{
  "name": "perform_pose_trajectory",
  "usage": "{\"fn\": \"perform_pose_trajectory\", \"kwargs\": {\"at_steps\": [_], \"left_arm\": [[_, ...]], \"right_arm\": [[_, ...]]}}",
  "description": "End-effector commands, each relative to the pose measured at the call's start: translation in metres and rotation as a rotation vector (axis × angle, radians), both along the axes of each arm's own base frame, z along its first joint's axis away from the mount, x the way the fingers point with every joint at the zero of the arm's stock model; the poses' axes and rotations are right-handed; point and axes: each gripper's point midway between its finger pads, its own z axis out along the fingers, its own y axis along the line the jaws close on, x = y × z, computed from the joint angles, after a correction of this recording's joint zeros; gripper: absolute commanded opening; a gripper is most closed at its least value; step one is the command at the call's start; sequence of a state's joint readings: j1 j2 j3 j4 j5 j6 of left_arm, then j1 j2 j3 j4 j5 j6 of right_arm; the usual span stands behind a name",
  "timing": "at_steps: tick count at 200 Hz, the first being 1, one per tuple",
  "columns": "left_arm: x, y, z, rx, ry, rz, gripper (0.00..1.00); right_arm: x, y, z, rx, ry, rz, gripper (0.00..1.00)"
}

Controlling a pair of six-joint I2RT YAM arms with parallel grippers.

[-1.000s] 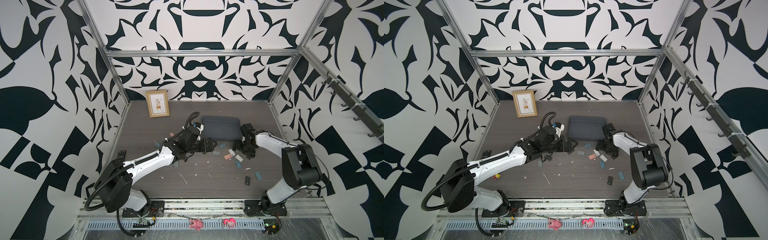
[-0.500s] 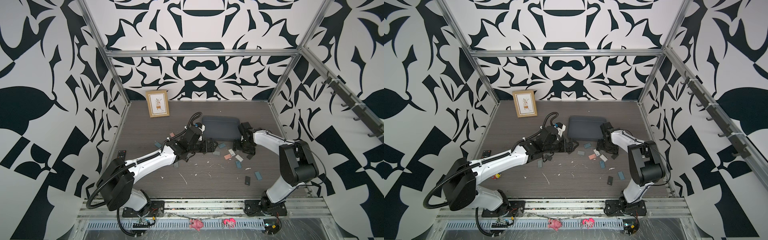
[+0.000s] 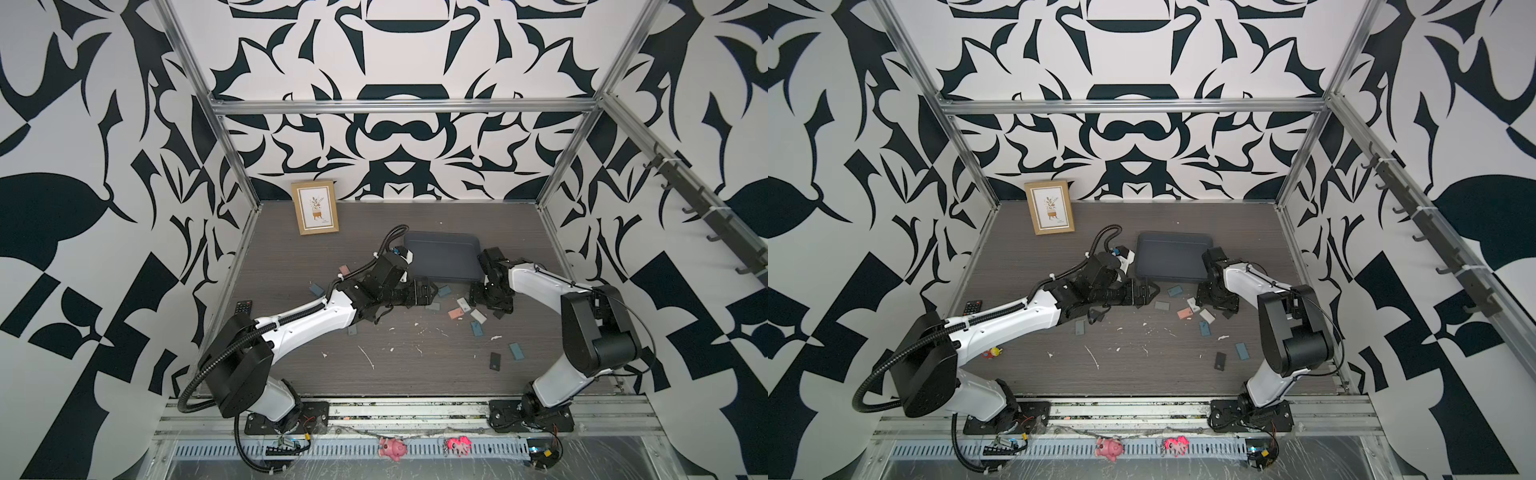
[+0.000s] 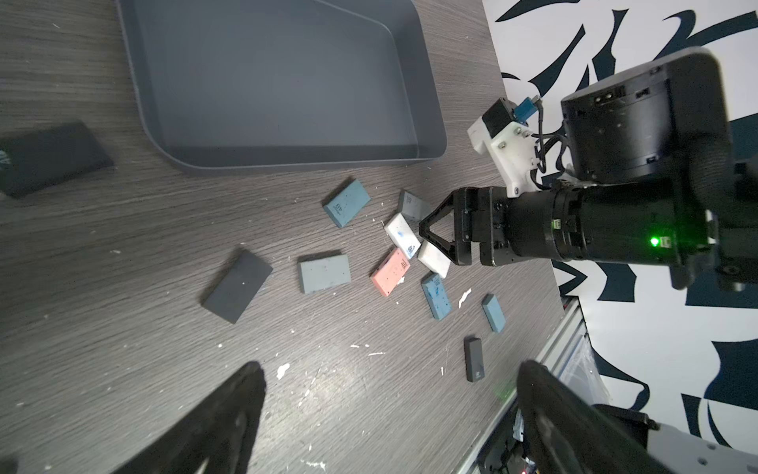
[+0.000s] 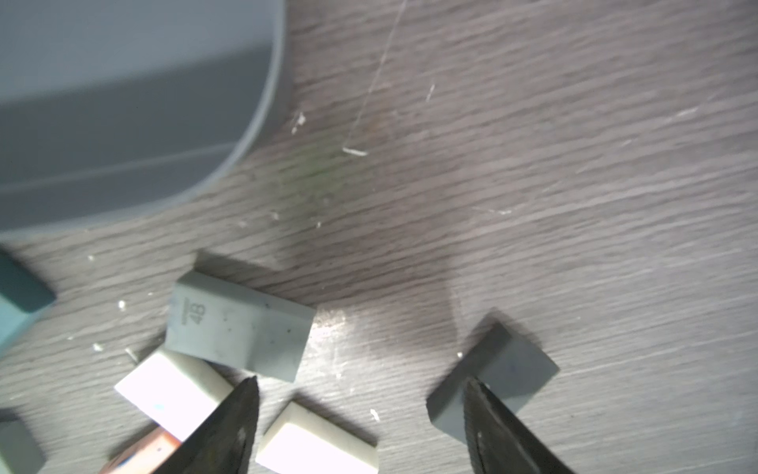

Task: Put the eraser in the storage box
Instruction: Pick up the eraser from the center of the board.

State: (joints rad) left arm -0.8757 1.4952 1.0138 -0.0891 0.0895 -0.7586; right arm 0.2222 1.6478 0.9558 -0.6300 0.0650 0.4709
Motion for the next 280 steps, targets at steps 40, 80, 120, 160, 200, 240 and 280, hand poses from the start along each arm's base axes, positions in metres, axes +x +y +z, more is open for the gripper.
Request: {"fn": "perform_pose_trajectory", "kwargs": {"at_steps": [40,80,120,160,200,240,280], "left_arm": [[0.004,-0.005,0.004,0.002,-0.009,0.007,0.99],[0.005,-0.005,0.004,0.003,-0.011,0.01,0.99],[0.005,-0.005,0.002,0.007,-0.007,0.009,0.99],[0.006,-0.006,0.002,0.008,-0.008,0.01,0.99],[0.007,-0.006,0.004,0.008,-0.01,0.013,0.99],[0.008,-0.007,0.004,0.012,-0.009,0.014,0.99],[0.01,-0.008,0.004,0.016,-0.01,0.017,0.99]], "right_arm": [[-0.005,0.007,-0.006,-0.019,0.03,0.036,0.78],[-0.001,0.015,-0.007,-0.051,0.042,0.082,0.77],[0.003,0.011,-0.005,-0.103,0.048,0.101,0.77],[0.015,0.01,-0.002,-0.132,0.035,0.137,0.77],[0.03,0.016,-0.006,-0.124,0.019,0.18,0.74],[0.039,0.028,-0.007,-0.078,-0.016,0.217,0.69],[0.043,0.036,-0.014,-0.046,-0.034,0.229,0.6]]}}
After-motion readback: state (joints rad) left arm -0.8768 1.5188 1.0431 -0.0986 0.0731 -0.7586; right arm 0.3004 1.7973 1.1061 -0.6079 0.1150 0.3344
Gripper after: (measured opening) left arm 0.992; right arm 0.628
